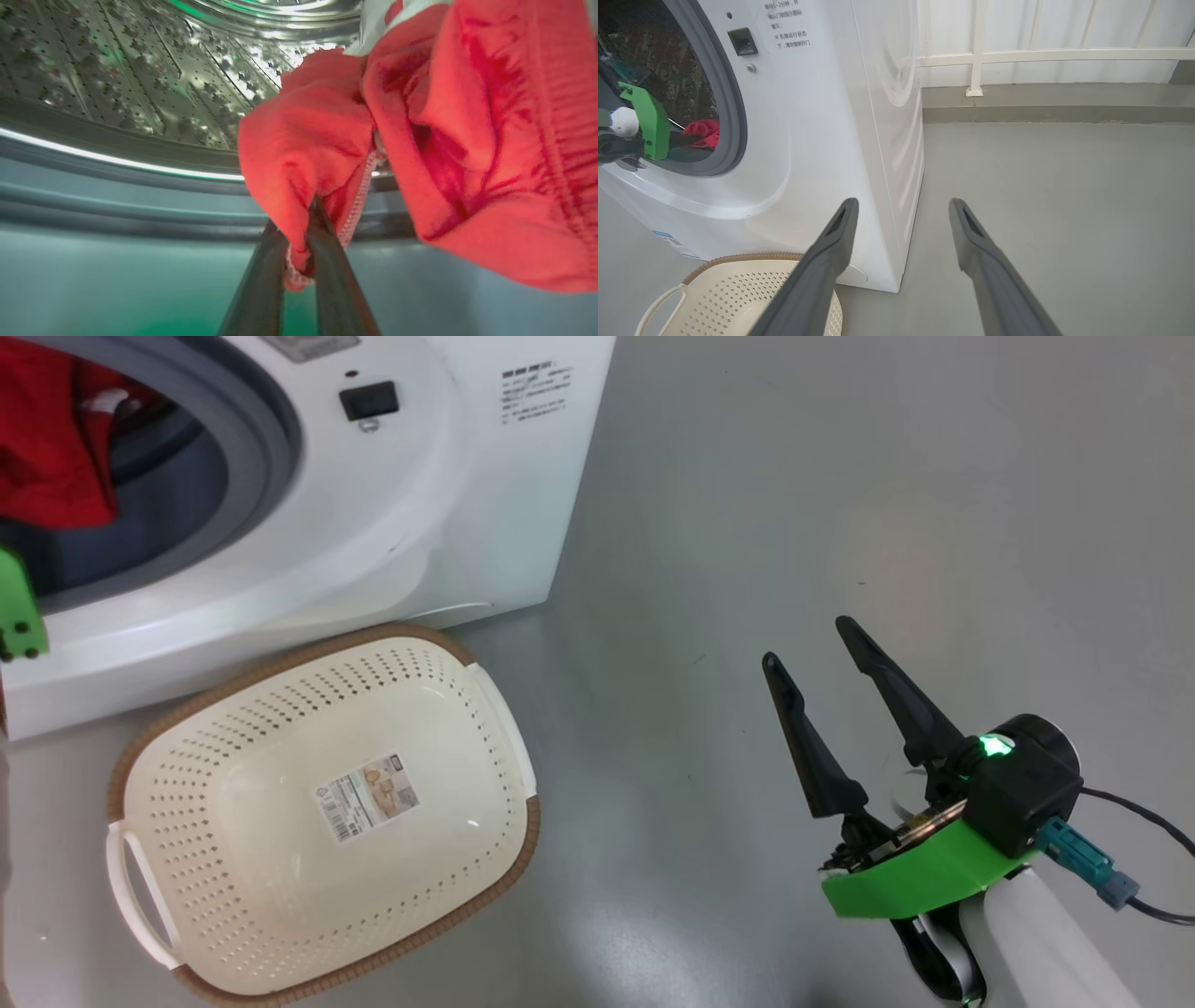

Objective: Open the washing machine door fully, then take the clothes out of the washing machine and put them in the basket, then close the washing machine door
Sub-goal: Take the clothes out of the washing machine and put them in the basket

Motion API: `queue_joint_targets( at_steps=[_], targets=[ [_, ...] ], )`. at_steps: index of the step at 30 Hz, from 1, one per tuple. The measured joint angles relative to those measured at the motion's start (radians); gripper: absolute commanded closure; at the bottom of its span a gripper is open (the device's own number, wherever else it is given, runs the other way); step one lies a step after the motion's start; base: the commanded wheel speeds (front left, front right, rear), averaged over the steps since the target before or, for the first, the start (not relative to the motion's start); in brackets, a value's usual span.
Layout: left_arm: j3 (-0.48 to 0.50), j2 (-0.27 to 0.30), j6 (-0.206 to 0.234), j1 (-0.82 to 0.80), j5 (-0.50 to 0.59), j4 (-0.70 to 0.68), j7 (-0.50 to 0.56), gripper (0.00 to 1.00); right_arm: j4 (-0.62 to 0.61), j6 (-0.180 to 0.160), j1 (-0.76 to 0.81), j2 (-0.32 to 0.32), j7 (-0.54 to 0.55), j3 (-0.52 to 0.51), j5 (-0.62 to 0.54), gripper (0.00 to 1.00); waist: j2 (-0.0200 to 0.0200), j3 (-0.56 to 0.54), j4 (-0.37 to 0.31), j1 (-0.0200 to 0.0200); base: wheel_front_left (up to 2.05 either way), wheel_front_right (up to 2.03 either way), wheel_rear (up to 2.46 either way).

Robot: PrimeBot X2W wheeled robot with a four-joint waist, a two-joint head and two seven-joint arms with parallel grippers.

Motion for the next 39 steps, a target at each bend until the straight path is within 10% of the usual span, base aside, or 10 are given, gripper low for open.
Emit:
queue_joint_targets(
  at_steps=[12, 39],
  targets=[
    [0.045, -0.019, -0.031, 0.008, -0.094, -0.06, -0.208, 1.0, 0.009, 0.0, -0.012, -0.01, 0.0, 0.0, 0.0, 0.0, 0.0, -0.028, 0.032, 0.0, 0.0, 0.0, 0.0],
    [0.107, -0.165, -0.059, 0.474, -0.152, -0.728, -0.22, 1.0, 0.04, 0.0, 0.041, -0.034, 0.0, -0.012, 0.003, 0.0, 0.0, -0.202, 0.103, 0.0, 0.0, 0.0, 0.0]
  ],
)
